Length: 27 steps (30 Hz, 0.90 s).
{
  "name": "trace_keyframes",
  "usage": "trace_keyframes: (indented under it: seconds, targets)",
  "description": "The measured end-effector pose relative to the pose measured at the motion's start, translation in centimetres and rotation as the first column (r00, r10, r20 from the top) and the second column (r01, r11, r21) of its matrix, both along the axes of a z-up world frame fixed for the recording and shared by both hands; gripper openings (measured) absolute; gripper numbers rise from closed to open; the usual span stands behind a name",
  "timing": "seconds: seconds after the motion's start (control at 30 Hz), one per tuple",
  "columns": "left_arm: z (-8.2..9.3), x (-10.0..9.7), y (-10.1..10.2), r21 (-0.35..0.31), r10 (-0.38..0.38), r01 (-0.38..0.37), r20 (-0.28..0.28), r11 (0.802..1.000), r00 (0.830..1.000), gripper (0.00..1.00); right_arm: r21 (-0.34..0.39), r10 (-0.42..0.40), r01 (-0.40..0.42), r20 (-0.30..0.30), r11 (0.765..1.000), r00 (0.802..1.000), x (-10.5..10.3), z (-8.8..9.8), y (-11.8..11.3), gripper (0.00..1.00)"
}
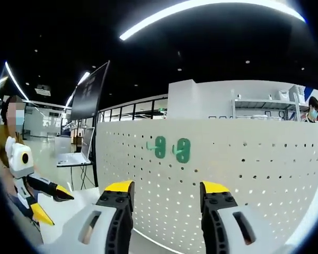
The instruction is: Insert the hook assembly into the mounting plate slot until the hook locks in place.
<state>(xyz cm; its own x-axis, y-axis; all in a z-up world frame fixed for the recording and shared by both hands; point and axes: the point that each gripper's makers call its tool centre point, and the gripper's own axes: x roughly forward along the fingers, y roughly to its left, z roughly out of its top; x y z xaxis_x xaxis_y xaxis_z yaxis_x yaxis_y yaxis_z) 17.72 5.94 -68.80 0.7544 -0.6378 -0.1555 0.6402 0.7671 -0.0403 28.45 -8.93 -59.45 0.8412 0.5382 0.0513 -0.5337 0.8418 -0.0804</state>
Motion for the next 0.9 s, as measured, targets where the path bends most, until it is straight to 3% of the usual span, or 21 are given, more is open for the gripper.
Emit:
trace_keyframes:
  seconds: [0.9]
  targets:
    - [-0.2, -0.2, 0.0, 0.017, -0.014, 0.014, -0.006, 1.0, 1.0, 0.67, -0.016, -0.019, 0.018, -0.088, 1.0, 0.996, -4.3, -4.4, -3.9, 0.53]
